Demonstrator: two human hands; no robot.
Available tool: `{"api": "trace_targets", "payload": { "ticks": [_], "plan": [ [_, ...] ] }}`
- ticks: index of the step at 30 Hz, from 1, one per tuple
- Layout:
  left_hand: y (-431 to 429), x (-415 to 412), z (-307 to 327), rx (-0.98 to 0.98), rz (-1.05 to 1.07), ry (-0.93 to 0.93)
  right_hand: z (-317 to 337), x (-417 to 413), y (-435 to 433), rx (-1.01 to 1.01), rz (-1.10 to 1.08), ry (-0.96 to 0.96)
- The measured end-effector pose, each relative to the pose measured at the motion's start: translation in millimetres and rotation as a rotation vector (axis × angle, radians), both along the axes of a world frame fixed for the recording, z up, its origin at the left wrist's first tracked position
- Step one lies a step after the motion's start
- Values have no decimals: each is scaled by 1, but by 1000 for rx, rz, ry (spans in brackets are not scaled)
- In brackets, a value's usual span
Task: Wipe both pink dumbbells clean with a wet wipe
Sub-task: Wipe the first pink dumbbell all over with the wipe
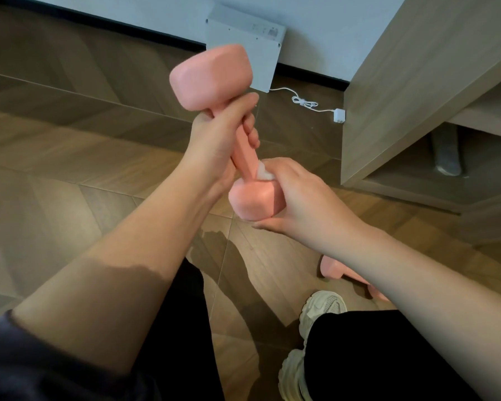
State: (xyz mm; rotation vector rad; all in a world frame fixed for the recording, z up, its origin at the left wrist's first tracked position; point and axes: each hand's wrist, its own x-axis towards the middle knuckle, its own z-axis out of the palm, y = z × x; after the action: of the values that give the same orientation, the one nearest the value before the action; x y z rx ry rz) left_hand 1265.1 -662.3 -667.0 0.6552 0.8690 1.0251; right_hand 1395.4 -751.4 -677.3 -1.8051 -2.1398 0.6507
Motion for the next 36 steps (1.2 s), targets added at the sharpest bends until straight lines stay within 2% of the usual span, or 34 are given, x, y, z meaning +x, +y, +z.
{"api": "trace_targets", "payload": {
  "ticks": [4,7,10,15,21,25,27,31,36],
  "plan": [
    [8,-9,-2,107,-284,-94,5,10,1,-100,0,158],
    [4,-10,-2,151,-374,-115,7,13,-3,-124,49,203],
    [2,-6,0,111,-317,-102,9,13,-3,-91,16,190],
    [7,-4,1,5,-97,-79,9,14,0,23,25,228],
    [-5,7,1,19,50,41,4,10,2,-65,131,-129],
    [-6,9,1,-2,113,85,7,6,2,96,69,-199],
    [-4,6,1,-24,140,81,5,4,1,169,63,-203],
    [-3,3,-2,-53,182,89,2,3,0,90,106,-195],
    [-3,3,-5,-71,182,134,-5,1,-2,193,102,-92]
  ]
}}
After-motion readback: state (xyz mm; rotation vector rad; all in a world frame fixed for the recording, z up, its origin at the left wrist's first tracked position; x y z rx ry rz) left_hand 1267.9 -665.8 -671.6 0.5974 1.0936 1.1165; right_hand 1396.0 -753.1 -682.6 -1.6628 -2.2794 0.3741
